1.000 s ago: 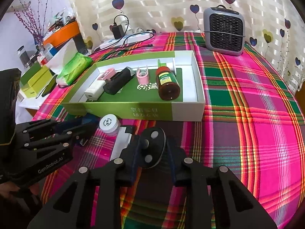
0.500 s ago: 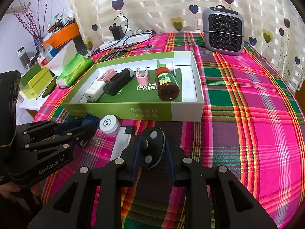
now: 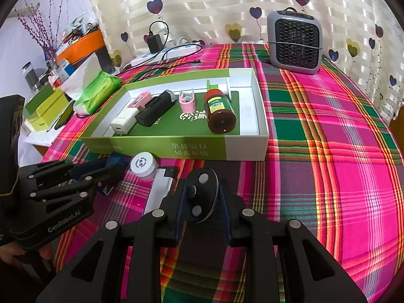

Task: Organize rigid objects
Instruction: 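Lift and carry the USB stick and black disc over the green box with both tools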

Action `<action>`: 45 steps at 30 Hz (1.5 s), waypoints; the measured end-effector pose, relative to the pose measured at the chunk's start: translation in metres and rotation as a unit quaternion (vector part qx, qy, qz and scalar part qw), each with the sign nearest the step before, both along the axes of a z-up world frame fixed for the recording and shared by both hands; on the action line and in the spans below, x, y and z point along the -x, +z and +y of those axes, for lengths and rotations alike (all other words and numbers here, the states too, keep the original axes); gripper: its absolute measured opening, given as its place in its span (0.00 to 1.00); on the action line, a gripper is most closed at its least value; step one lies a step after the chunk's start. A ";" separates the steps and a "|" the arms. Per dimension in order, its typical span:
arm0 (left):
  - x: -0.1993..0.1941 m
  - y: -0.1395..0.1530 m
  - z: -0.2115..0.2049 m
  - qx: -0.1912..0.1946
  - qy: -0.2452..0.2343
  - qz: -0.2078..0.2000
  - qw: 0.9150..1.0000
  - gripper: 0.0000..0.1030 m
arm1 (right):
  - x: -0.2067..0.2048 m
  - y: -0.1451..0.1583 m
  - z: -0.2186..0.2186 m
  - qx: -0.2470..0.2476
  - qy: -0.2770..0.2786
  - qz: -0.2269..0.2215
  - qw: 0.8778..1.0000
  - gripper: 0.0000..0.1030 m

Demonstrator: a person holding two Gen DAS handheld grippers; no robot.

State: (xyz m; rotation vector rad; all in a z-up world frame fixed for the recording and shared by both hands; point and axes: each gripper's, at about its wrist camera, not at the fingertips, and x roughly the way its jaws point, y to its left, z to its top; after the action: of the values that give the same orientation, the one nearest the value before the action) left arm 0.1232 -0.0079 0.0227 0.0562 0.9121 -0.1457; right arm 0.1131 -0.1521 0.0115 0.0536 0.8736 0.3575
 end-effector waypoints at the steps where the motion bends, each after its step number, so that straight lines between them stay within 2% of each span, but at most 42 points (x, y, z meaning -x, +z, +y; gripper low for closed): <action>1: 0.000 0.000 0.000 0.000 0.000 -0.001 1.000 0.20 | 0.000 0.000 0.000 0.001 0.000 0.000 1.000 0.25; 29: 0.013 0.017 0.004 0.024 -0.010 -0.018 1.000 0.20 | 0.007 0.018 -0.001 -0.012 -0.006 -0.022 1.000 0.25; 45: -0.009 0.035 0.024 0.036 0.007 -0.025 0.999 0.20 | -0.008 0.039 0.006 -0.026 0.000 -0.033 0.999 0.25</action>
State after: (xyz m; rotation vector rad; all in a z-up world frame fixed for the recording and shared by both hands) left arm 0.1317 0.0163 0.0580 -0.0142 0.8571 -0.1627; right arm 0.1211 -0.1459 0.0507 0.0905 0.7987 0.3801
